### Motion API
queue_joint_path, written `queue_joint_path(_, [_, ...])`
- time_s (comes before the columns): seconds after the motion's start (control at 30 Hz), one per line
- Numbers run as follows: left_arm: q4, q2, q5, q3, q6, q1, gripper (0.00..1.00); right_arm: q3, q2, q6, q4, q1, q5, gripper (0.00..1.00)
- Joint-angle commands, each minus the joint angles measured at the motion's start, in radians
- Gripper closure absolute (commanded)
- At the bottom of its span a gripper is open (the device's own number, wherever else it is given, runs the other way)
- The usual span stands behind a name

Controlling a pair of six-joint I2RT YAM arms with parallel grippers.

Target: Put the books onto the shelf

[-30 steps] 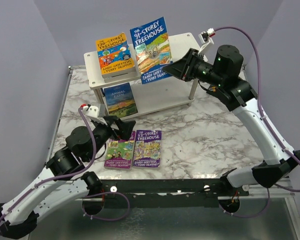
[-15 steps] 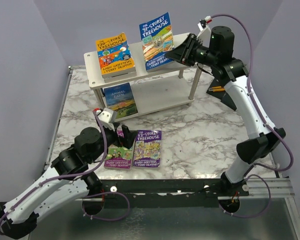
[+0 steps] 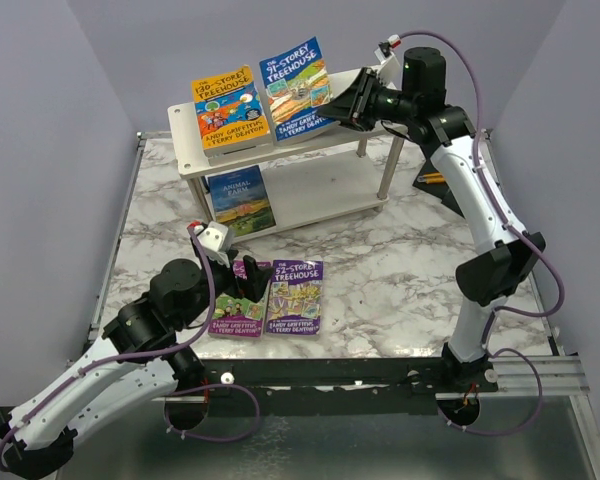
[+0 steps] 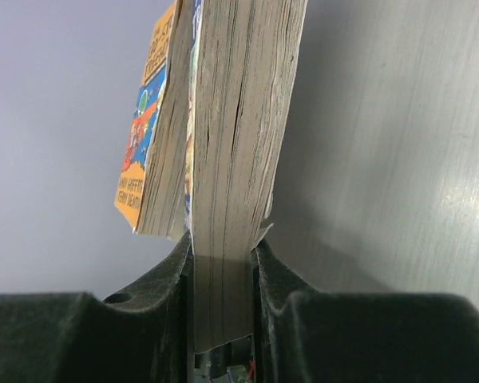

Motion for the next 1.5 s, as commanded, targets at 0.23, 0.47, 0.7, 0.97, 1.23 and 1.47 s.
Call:
queue_joint_path(0.23, [0.015, -0.015, 0.014, -0.013, 0.017, 0.002, 0.01, 0.035, 0.043, 0.002, -0.015, -0.009, -0.091, 0.89])
queue_joint_path(0.47, [0.015, -0.008, 0.015, -0.014, 0.021, 0.002, 0.01, 0.043, 0.062, -0.014, -0.035, -0.009, -0.105, 0.75])
queue_joint_path(0.7, [0.017, -0.008, 0.014, -0.013, 0.025, 0.002, 0.01, 0.045, 0.064, -0.013, -0.038, -0.010, -0.111, 0.72])
queue_joint_path(0.97, [0.018, -0.010, 0.015, -0.013, 0.025, 0.002, 0.01, 0.032, 0.060, -0.011, -0.029, -0.008, -0.108, 0.60])
queue_joint_path(1.23, [0.018, -0.017, 0.014, -0.013, 0.028, 0.002, 0.01, 0.040, 0.038, -0.056, -0.064, -0.009, -0.026, 0.43])
queue_joint_path(1.47, [0.019, -0.022, 0.013, -0.012, 0.027, 0.002, 0.01, 0.042, -0.005, -0.146, -0.124, -0.009, 0.112, 0.34])
